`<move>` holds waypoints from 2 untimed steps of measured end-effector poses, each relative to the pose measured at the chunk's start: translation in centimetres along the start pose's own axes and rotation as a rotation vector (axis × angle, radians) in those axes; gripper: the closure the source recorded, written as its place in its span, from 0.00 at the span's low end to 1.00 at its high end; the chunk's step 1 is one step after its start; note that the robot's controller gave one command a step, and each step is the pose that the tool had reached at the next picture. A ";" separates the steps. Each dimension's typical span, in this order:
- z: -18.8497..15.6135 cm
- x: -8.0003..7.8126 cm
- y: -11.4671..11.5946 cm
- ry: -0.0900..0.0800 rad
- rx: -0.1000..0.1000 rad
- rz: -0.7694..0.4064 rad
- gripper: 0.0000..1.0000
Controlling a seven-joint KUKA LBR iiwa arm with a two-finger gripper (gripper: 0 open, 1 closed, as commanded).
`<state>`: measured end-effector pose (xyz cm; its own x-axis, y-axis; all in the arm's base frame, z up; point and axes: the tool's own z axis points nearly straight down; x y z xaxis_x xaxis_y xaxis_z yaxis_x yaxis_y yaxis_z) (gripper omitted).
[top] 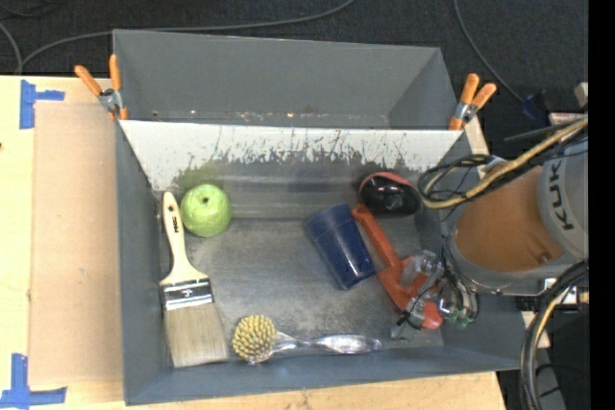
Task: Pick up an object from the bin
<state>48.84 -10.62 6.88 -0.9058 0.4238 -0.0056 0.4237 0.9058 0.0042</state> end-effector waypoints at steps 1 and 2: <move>0.0 -1.8 1.6 0.006 0.004 0.105 1.00; 0.0 -1.7 1.6 0.006 0.004 0.104 1.00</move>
Offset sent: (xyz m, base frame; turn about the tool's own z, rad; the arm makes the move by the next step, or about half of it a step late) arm 0.0000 0.0000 0.0000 0.0000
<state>51.10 -9.89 6.93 -0.8567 0.5158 0.0010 0.5158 0.8567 0.0001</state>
